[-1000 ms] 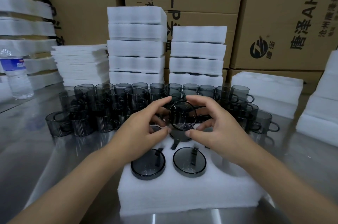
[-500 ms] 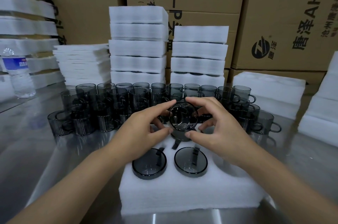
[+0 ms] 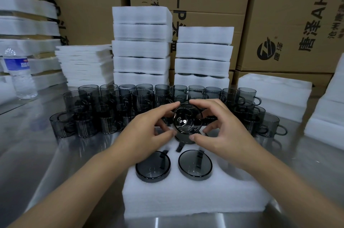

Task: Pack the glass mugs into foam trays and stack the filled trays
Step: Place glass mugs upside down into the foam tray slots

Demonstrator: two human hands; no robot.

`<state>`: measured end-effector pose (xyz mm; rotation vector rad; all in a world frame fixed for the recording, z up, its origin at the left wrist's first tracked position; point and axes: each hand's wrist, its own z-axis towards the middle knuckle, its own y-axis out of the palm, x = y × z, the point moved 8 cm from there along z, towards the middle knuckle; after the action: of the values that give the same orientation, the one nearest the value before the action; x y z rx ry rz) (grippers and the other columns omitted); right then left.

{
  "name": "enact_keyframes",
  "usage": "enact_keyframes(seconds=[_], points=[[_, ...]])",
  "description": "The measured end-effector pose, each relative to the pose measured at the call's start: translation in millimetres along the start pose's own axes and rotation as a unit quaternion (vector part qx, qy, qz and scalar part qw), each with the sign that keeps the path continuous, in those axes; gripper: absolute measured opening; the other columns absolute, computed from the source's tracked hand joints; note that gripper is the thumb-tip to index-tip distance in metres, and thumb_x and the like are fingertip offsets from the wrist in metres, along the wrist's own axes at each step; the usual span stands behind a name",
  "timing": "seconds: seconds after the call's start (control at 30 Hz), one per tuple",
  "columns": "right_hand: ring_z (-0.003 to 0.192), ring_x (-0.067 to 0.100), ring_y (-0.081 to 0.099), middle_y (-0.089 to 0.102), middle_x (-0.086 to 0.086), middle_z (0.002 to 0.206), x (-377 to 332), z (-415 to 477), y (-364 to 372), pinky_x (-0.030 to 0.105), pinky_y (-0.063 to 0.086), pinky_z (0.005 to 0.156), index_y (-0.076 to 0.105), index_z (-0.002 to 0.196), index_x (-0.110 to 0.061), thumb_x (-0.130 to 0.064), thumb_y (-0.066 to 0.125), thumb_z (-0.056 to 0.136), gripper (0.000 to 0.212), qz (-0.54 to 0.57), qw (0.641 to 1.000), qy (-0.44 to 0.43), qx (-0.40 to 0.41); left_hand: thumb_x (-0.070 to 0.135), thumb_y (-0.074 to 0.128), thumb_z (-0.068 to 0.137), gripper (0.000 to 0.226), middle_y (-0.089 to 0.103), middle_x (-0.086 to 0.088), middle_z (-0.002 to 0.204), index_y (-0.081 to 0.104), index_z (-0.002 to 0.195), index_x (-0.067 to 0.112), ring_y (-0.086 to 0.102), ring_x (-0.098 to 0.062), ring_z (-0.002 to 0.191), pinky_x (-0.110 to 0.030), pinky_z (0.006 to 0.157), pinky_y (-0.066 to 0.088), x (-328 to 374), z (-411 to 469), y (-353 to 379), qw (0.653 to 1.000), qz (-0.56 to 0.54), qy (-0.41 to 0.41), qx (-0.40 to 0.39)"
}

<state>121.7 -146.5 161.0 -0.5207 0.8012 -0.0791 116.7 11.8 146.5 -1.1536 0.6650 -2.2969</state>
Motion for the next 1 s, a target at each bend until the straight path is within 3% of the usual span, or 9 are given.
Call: enact_keyframes(seconds=[0.43,0.63,0.8,1.0], points=[[0.108,-0.002,0.049,0.044,-0.033,0.111,1.3,-0.3,-1.0,0.022,0.050,0.078,0.048,0.124,-0.049,-0.018,0.081,0.071,0.069,-0.011,1.000,0.013,-0.003,0.017,0.071,0.083,0.071,0.057,0.029,0.107,0.037,0.123,0.065,0.062,0.000,0.082,-0.007,0.066,0.044,8.7,-1.6,-3.7,0.999,0.026,0.027,0.015],[0.106,-0.005,0.051,0.045,-0.034,0.110,0.7,0.4,-2.4,0.017,0.049,0.078,0.048,0.120,-0.052,-0.039,0.082,0.063,0.068,-0.017,1.000,0.022,0.011,0.029,0.070,0.079,0.063,0.056,0.030,0.106,0.040,0.121,0.064,0.062,-0.002,0.083,-0.006,0.064,0.044,14.4,-2.6,-4.4,0.998,0.035,0.053,0.018],[0.106,-0.005,0.051,0.042,-0.032,0.115,-2.1,-0.3,-0.5,0.018,0.048,0.084,0.047,0.118,-0.054,-0.060,0.074,0.056,0.069,-0.021,0.999,0.026,0.002,0.045,0.066,0.076,0.057,0.051,0.021,0.100,0.045,0.127,0.055,0.061,-0.006,0.079,-0.009,0.064,0.044,14.6,-2.1,-2.7,0.996,0.049,0.074,0.009],[0.109,-0.002,0.055,0.053,-0.022,0.115,-5.6,-2.6,-0.8,0.013,0.045,0.091,0.047,0.122,-0.050,-0.023,0.084,0.068,0.071,0.017,1.000,0.011,0.004,0.066,0.058,0.071,0.065,0.049,0.024,0.096,0.041,0.133,0.051,0.058,-0.004,0.082,-0.017,0.065,0.046,14.6,-4.2,-1.5,0.993,0.083,0.080,0.003]])
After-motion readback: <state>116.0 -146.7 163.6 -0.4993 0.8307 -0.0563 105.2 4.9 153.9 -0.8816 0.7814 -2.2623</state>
